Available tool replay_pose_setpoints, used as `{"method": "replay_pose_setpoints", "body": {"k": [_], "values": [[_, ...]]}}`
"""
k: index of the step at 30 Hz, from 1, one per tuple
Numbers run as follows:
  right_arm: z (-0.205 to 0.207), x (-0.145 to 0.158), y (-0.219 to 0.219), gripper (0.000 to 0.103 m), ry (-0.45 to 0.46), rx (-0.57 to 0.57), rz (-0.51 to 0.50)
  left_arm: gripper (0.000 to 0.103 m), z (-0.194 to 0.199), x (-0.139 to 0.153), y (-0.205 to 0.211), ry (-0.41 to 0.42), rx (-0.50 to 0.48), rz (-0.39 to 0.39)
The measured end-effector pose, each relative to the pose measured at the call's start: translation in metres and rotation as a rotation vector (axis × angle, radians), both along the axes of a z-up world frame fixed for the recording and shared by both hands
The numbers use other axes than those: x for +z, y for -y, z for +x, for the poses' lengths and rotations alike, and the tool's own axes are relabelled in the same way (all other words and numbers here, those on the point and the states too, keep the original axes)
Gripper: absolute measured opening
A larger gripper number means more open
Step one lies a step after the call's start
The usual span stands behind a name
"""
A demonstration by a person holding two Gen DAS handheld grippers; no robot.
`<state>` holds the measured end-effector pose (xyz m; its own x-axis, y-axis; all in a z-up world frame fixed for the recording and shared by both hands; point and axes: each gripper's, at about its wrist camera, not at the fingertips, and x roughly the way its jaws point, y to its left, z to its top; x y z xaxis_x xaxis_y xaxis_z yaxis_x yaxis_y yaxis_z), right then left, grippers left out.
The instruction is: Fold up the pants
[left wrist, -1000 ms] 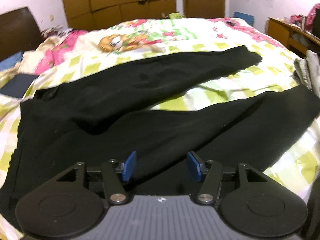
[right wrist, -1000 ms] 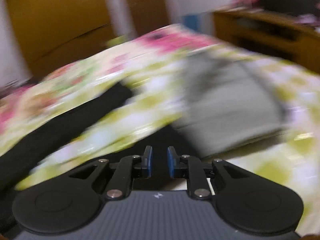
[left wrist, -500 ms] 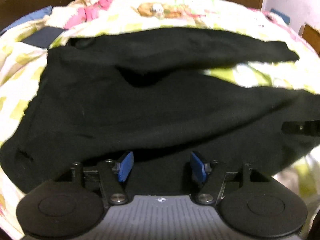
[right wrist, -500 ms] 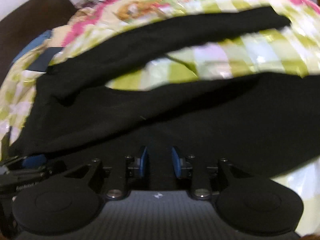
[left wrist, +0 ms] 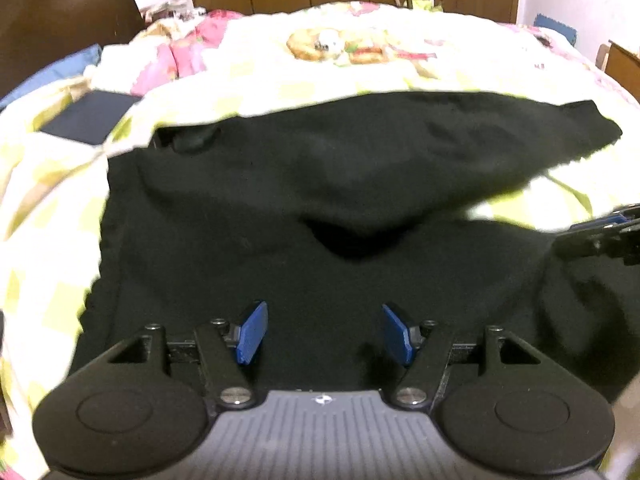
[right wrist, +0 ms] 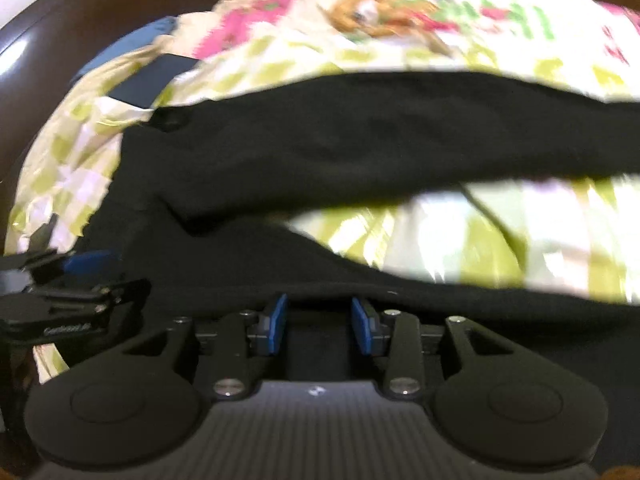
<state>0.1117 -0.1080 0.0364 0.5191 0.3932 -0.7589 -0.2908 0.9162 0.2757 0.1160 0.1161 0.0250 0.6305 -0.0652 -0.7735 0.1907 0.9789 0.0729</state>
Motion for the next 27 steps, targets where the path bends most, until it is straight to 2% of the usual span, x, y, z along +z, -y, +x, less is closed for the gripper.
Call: {"method": "replay_pose_setpoints", "body": {"k": [4, 10, 15, 18, 19, 20, 22, 24, 26, 27], "values": [[0.019, 0.009, -0.019, 0.037, 0.017, 0.037, 0.004, 0.076, 0.020, 0.002, -0.006, 0.012, 0.010, -0.009], [0.033, 0.014, -0.045, 0.037, 0.039, 0.113, -0.011, 0.076, 0.025, -0.005, -0.010, 0.000, 0.009, -0.032], [0.063, 0.019, -0.056, 0.038, 0.092, 0.188, -0.081, 0.076, 0.041, 0.002, -0.023, 0.041, -0.016, 0.010], [0.099, 0.022, -0.064, 0.046, 0.134, 0.275, -0.148, 0.077, 0.061, 0.015, -0.038, 0.099, -0.034, 0.046], [0.112, 0.022, -0.067, 0.048, 0.143, 0.291, -0.163, 0.079, 0.069, 0.019, -0.045, 0.116, -0.037, 0.059], [0.125, 0.021, -0.069, 0.049, 0.153, 0.308, -0.173, 0.086, 0.078, 0.022, -0.051, 0.129, -0.041, 0.074], [0.151, 0.020, -0.074, 0.050, 0.169, 0.326, -0.191, 0.091, 0.098, 0.025, -0.067, 0.155, -0.035, 0.111], [0.178, 0.017, -0.081, 0.055, 0.181, 0.352, -0.197, 0.091, 0.118, 0.024, -0.084, 0.162, -0.015, 0.134], [0.201, 0.012, -0.089, 0.064, 0.191, 0.379, -0.210, 0.091, 0.139, 0.024, -0.101, 0.155, -0.004, 0.117], [0.210, 0.009, -0.093, 0.064, 0.191, 0.397, -0.215, 0.091, 0.149, 0.022, -0.109, 0.145, 0.000, 0.115]]}}
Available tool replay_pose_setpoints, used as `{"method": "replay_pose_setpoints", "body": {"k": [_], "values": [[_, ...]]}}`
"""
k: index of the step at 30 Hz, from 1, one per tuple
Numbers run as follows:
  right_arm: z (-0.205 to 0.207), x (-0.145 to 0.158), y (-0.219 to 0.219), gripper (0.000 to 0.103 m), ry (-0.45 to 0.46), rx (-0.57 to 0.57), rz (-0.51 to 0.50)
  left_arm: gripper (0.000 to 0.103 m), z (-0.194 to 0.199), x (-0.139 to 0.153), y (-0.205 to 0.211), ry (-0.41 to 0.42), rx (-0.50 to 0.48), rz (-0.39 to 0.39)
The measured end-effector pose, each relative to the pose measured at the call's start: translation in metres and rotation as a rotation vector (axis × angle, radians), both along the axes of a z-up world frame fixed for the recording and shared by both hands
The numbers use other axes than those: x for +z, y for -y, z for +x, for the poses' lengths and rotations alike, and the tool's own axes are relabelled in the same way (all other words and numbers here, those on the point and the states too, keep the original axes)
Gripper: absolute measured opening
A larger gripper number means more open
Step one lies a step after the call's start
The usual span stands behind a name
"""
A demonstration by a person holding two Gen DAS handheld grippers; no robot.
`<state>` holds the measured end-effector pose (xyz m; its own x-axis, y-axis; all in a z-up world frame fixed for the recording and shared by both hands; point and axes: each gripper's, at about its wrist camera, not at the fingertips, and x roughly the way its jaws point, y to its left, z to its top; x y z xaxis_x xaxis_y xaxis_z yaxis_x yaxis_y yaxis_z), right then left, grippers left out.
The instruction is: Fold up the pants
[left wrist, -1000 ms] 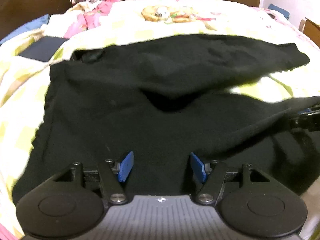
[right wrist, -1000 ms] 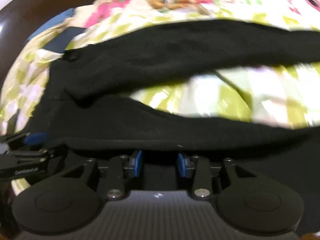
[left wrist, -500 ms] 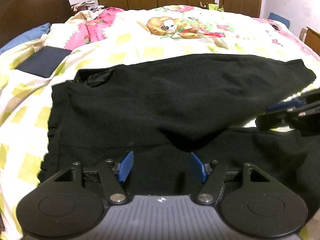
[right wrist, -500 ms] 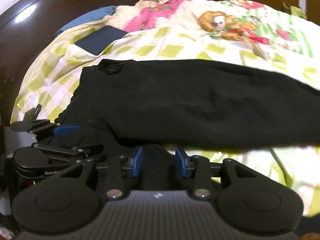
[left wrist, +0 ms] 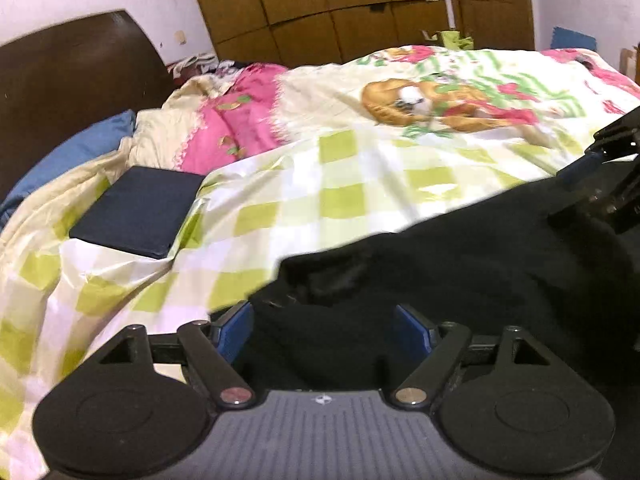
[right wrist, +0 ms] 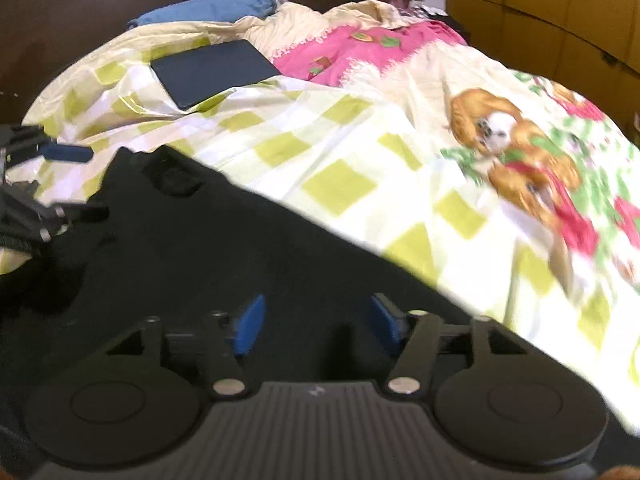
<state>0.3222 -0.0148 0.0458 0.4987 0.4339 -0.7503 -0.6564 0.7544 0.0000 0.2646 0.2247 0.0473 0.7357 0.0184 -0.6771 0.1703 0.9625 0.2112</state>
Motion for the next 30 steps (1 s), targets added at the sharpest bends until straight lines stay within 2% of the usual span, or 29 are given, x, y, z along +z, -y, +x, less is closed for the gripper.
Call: {"method": "replay_pose_setpoints", "body": {"k": [3, 7, 11, 16, 21, 24, 26, 27, 28, 30], "values": [[0.025, -0.010, -0.014, 0.064, -0.016, 0.043, -0.020, 0.091, 0.027, -0.006, -0.019, -0.036, 0.005, 0.016], [0.046, -0.022, -0.026, 0.065, -0.026, 0.084, -0.039, 0.091, 0.050, -0.016, -0.038, -0.081, 0.003, 0.000], [0.058, -0.034, -0.032, 0.070, -0.050, 0.108, -0.065, 0.091, 0.062, -0.023, -0.043, -0.126, -0.039, -0.029], [0.067, -0.039, -0.037, 0.070, -0.054, 0.116, -0.074, 0.091, 0.080, -0.035, -0.034, -0.165, -0.071, 0.041], [0.066, -0.042, -0.046, 0.071, -0.048, 0.115, -0.109, 0.091, 0.092, -0.048, -0.030, -0.227, -0.094, 0.060], [0.061, -0.042, -0.050, 0.063, -0.061, 0.170, -0.124, 0.085, 0.090, -0.053, -0.029, -0.222, -0.088, 0.075], [0.062, -0.042, -0.050, 0.049, -0.071, 0.170, -0.119, 0.064, 0.092, -0.055, -0.031, -0.235, -0.065, 0.056], [0.064, -0.043, -0.050, 0.046, -0.077, 0.159, -0.121, 0.059, 0.091, -0.055, -0.032, -0.233, -0.054, 0.048], [0.065, -0.043, -0.051, 0.038, -0.082, 0.150, -0.128, 0.052, 0.089, -0.054, -0.031, -0.220, -0.049, 0.054], [0.064, -0.042, -0.052, 0.022, -0.087, 0.152, -0.138, 0.044, 0.082, -0.050, -0.027, -0.192, -0.055, 0.091]]}}
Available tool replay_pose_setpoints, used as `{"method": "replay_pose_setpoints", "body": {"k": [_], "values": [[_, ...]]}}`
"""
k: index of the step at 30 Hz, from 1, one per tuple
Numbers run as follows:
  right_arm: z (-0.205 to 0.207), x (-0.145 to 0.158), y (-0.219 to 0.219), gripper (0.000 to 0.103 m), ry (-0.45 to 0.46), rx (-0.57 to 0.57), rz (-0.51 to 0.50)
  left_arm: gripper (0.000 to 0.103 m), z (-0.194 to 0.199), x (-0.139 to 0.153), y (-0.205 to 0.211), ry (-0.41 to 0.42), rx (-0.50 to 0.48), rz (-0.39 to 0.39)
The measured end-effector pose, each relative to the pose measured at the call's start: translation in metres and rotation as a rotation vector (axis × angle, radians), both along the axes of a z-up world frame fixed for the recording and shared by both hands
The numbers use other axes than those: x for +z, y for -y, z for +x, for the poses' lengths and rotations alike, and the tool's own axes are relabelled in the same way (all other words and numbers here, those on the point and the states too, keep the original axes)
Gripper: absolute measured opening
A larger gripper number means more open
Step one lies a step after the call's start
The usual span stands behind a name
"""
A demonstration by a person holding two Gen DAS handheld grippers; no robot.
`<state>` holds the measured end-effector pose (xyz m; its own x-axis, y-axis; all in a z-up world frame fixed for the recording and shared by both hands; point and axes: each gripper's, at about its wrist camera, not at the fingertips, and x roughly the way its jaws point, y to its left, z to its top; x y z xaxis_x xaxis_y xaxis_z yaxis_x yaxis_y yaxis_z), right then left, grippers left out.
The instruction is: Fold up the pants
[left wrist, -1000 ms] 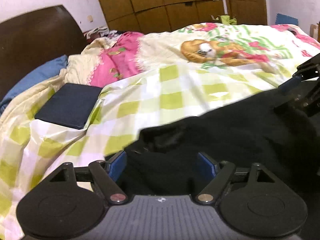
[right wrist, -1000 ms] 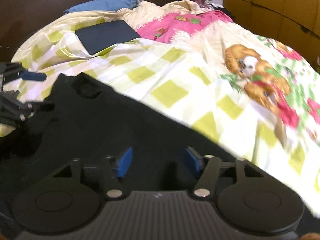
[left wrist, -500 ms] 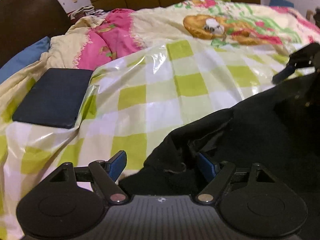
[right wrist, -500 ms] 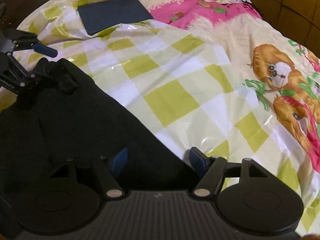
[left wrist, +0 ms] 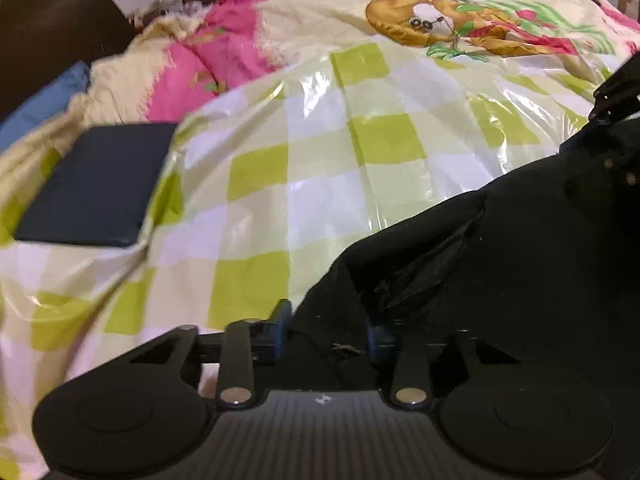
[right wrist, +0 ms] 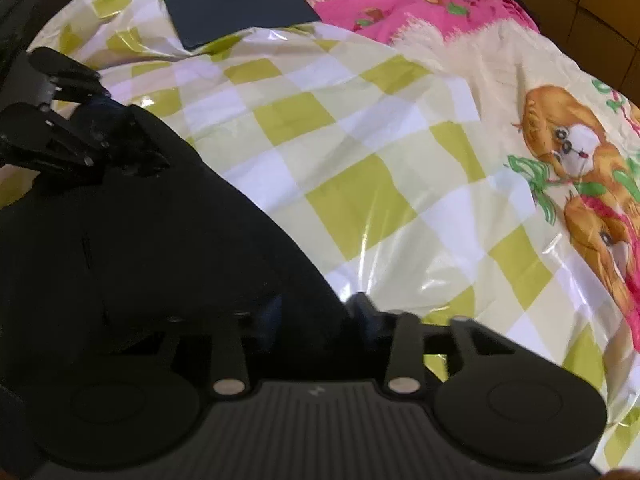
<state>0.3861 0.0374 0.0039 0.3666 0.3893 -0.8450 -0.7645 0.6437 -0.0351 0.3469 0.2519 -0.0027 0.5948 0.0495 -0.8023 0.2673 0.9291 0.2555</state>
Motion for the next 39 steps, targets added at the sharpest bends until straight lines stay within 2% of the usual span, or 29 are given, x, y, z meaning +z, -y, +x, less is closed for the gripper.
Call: {"method": "replay_pose_setpoints", "body": {"k": [1, 2, 7, 11, 16, 19, 23, 26, 29, 32, 34, 39], "values": [[-0.002, 0.002, 0.000, 0.011, 0.001, 0.001, -0.001, 0.039, -0.004, 0.003, 0.001, 0.008, -0.003, 0.012], [-0.006, 0.005, 0.000, 0.005, 0.016, -0.004, -0.010, 0.037, -0.007, 0.006, 0.000, 0.014, -0.003, 0.015], [-0.035, 0.024, 0.005, 0.003, 0.058, -0.009, -0.019, 0.034, -0.031, 0.028, -0.005, 0.056, -0.005, -0.014], [-0.079, 0.053, 0.020, 0.003, 0.051, -0.001, 0.044, 0.030, -0.062, 0.047, -0.008, 0.088, -0.017, -0.049], [-0.160, 0.082, 0.040, 0.003, -0.001, 0.027, 0.094, 0.029, -0.128, 0.072, -0.022, 0.124, -0.004, -0.165], [-0.213, 0.089, 0.046, 0.003, -0.064, 0.052, 0.127, 0.029, -0.179, 0.075, -0.024, 0.113, 0.003, -0.184], [-0.266, 0.069, 0.040, 0.003, -0.266, 0.087, 0.157, 0.029, -0.237, 0.067, -0.031, 0.045, 0.061, -0.239], [-0.298, 0.041, 0.029, 0.003, -0.347, 0.111, 0.123, 0.029, -0.265, 0.050, -0.031, -0.002, 0.091, -0.239], [-0.305, 0.022, 0.021, 0.004, -0.412, 0.064, 0.148, 0.029, -0.279, 0.031, -0.033, -0.028, 0.128, -0.236], [-0.318, 0.018, 0.011, 0.004, -0.379, 0.082, 0.130, 0.031, -0.287, 0.023, -0.035, -0.021, 0.136, -0.220], [-0.322, 0.009, 0.006, 0.005, -0.360, 0.077, 0.089, 0.035, -0.293, 0.018, -0.031, -0.007, 0.115, -0.171], [-0.334, 0.000, 0.004, 0.010, -0.338, 0.073, 0.056, 0.036, -0.313, 0.010, -0.022, 0.012, 0.070, -0.095]]}}
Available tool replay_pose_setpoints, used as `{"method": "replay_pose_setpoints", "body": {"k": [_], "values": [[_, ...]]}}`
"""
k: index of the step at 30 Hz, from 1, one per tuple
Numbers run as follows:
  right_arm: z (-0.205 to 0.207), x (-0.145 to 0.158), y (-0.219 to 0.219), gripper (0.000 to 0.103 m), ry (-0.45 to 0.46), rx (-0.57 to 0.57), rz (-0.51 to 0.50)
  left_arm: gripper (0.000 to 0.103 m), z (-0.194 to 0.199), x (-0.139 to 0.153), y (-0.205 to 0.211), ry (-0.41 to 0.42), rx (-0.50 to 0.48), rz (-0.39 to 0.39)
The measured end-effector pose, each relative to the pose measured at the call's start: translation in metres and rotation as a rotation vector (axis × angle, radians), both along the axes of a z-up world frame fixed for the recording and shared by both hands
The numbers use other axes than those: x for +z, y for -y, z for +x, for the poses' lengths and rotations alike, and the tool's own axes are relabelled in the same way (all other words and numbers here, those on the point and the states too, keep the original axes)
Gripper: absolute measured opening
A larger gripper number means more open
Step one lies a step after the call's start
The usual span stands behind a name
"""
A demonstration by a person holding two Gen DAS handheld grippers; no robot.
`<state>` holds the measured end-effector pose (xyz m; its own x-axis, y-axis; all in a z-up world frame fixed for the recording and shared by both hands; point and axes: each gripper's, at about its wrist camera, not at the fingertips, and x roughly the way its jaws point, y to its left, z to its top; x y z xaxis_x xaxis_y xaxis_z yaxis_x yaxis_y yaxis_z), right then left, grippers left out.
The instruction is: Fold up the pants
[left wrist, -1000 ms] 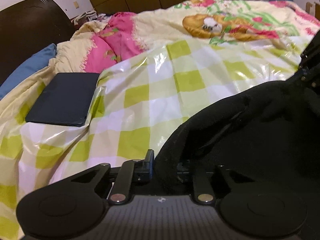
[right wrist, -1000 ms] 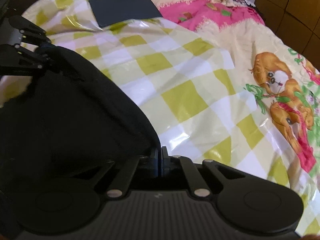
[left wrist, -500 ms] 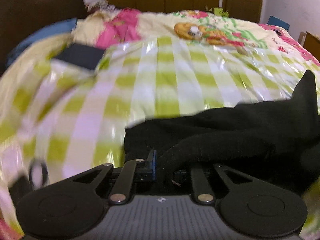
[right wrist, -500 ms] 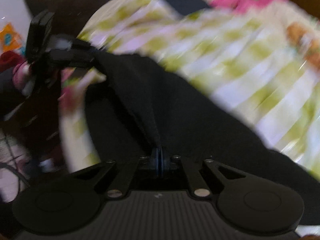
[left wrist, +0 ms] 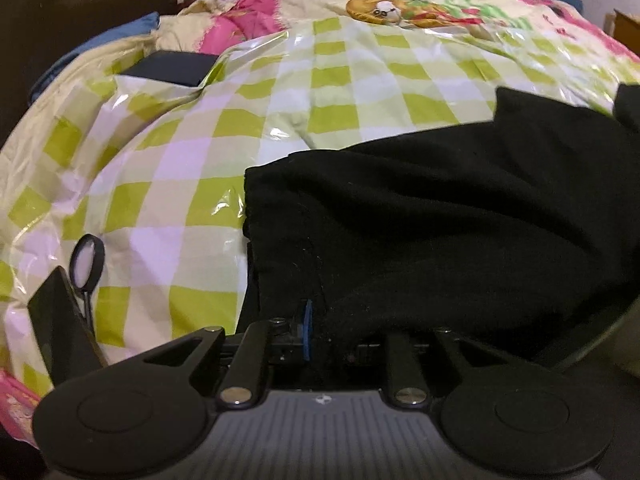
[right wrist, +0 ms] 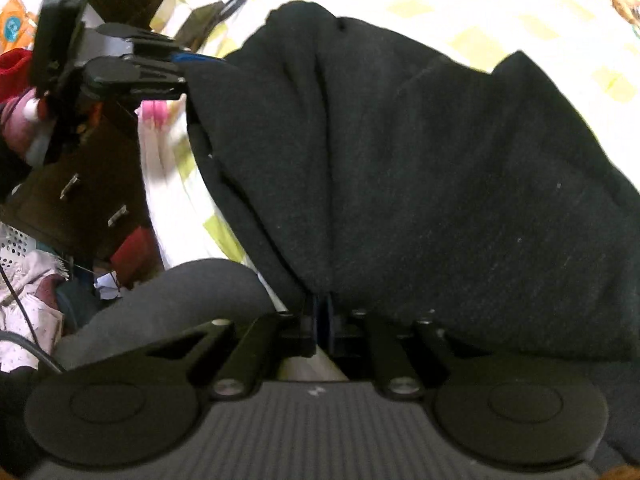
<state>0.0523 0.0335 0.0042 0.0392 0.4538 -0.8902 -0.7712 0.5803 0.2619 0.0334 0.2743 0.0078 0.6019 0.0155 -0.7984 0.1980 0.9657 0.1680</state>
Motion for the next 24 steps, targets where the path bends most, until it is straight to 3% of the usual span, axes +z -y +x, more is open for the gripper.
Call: {"method": "replay_pose_setpoints", "body": {"k": [3, 8, 12, 15, 20, 24], "values": [[-0.009, 0.003, -0.008, 0.012, 0.030, -0.002, 0.009, 0.041, -0.006, 0.002, 0.002, 0.051, 0.021, 0.048], [-0.014, 0.009, -0.010, 0.014, 0.035, 0.002, 0.038, 0.043, -0.021, 0.010, 0.015, 0.149, -0.025, 0.175], [-0.021, -0.002, -0.013, 0.012, -0.057, 0.032, 0.025, 0.046, -0.029, 0.000, 0.007, 0.104, -0.009, 0.173], [-0.026, 0.000, -0.012, 0.014, -0.061, 0.034, 0.039, 0.058, -0.035, -0.004, 0.002, 0.090, 0.023, 0.164], [-0.009, 0.033, 0.011, 0.014, -0.007, -0.034, 0.110, 0.077, -0.040, 0.001, -0.002, 0.085, 0.027, 0.195], [0.014, 0.054, 0.048, 0.018, 0.027, -0.160, 0.152, 0.078, -0.046, 0.007, -0.004, 0.057, 0.034, 0.194]]}}
